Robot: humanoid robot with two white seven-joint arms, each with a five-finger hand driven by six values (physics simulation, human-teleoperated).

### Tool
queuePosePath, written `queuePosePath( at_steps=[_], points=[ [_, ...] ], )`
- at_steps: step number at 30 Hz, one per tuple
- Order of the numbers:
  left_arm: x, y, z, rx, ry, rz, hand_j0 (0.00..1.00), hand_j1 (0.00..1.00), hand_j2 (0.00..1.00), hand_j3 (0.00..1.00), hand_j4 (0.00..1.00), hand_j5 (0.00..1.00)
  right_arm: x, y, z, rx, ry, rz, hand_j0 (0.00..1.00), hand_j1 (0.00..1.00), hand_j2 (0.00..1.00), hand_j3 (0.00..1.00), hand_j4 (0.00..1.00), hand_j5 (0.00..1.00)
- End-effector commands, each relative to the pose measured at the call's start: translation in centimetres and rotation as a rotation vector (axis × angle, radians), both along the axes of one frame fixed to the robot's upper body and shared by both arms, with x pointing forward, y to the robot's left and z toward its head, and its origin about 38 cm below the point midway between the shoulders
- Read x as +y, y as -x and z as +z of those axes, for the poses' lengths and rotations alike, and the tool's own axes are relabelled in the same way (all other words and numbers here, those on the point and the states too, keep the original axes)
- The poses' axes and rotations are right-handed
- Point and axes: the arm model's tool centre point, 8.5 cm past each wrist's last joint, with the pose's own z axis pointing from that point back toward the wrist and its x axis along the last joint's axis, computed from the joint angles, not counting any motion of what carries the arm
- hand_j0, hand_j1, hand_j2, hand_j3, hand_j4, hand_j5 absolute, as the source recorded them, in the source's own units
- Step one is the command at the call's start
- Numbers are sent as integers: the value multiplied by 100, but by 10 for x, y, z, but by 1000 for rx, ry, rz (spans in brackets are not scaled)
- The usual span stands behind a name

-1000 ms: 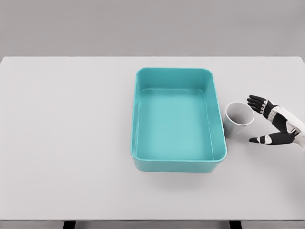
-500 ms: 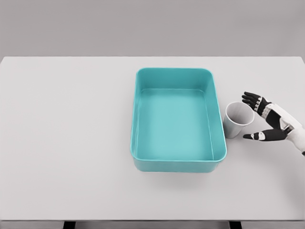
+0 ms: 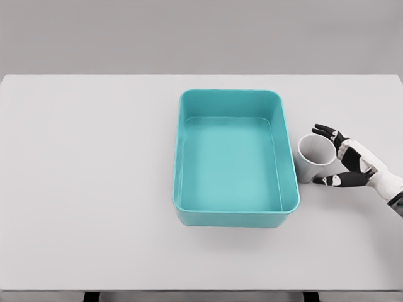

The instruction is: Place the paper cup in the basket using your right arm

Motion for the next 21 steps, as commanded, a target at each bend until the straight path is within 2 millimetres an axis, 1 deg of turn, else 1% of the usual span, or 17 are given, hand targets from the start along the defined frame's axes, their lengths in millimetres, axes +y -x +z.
queuePosePath(
  at_steps=[1,12,21],
  points=[
    [0,0,0,0,0,0,100,100,100,100,100,100,5,0,-1,0,-17,3,100,100,100,100,100,100],
    [0,0,0,0,0,0,100,100,100,100,100,100,13,-3,-4,8,-38,6,100,100,100,100,100,100],
    [0,0,0,0,0,0,100,100,100,100,100,100,15,-5,-3,3,-43,7,100,100,100,100,100,100]
  ],
)
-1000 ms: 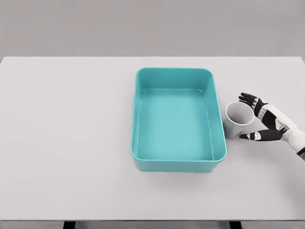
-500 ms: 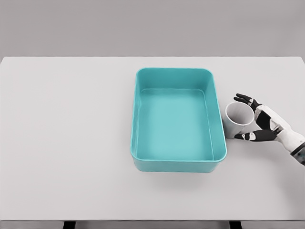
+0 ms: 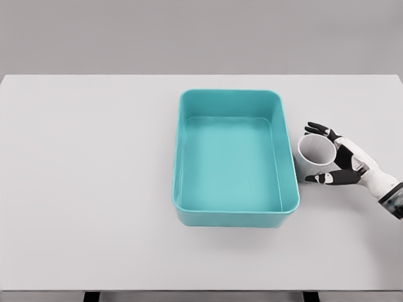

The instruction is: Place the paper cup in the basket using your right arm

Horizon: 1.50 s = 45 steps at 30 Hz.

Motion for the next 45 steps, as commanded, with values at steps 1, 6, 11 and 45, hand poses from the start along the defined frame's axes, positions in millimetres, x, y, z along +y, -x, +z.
queuePosePath(
  at_steps=[1,6,11,45],
  points=[
    [0,1,0,2,0,0,100,100,100,100,100,100,1,0,0,0,-9,-1,100,100,100,100,100,100],
    [0,1,0,2,0,0,100,100,100,100,100,100,3,0,-1,4,-8,6,100,100,100,100,100,100],
    [0,1,0,2,0,0,100,100,100,100,100,100,3,0,-1,4,-8,6,100,100,100,100,100,100],
    [0,1,0,2,0,0,100,100,100,100,100,100,3,-4,16,-37,16,26,51,51,51,51,51,51]
  ],
)
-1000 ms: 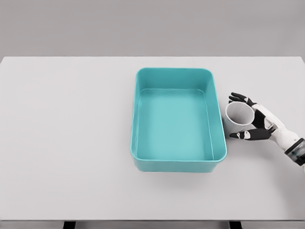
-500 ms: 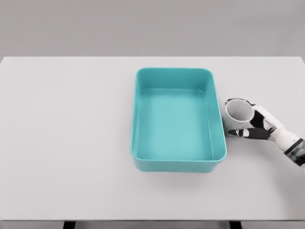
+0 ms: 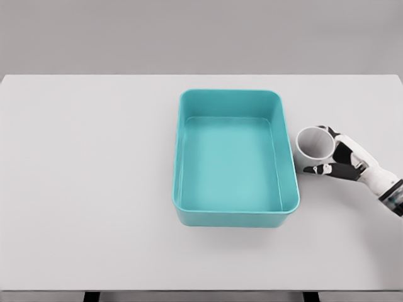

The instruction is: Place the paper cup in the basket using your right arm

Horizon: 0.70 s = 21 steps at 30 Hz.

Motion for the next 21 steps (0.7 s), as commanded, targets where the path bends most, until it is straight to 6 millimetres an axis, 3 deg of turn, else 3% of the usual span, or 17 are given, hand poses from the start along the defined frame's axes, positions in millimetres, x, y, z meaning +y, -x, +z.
queuePosePath(
  at_steps=[1,9,21],
  points=[
    [0,0,0,0,0,0,100,100,100,100,100,100,0,-1,5,-12,-3,3,51,51,51,51,51,51],
    [0,0,0,0,0,0,100,100,100,100,100,100,-4,-2,14,-38,-5,-6,50,50,50,50,50,50],
    [0,-1,0,-1,0,0,100,100,100,100,100,100,-4,-4,52,-150,-10,4,49,49,49,49,49,49]
  ],
)
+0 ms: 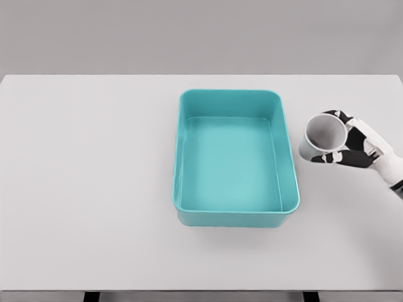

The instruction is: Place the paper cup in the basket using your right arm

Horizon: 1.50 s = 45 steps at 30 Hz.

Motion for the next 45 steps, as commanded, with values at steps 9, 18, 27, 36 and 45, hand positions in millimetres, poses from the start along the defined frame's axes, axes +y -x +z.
queuePosePath(
  at_steps=[9,18,27,36,45],
  points=[
    [0,1,0,2,0,0,100,100,100,100,100,100,12,-6,38,-125,36,39,49,49,49,49,49,49],
    [0,1,0,2,0,0,100,100,100,100,100,100,36,-14,71,-244,112,93,48,48,48,48,48,48],
    [0,0,0,0,0,0,100,100,100,100,100,100,59,-15,84,-328,175,140,48,48,48,48,48,48],
    [0,1,0,2,0,0,100,100,100,100,100,100,102,-30,92,-391,251,218,48,48,48,48,48,48],
    [0,1,0,2,0,0,100,100,100,100,100,100,128,-25,110,-474,332,284,48,48,48,48,48,48]
  ],
)
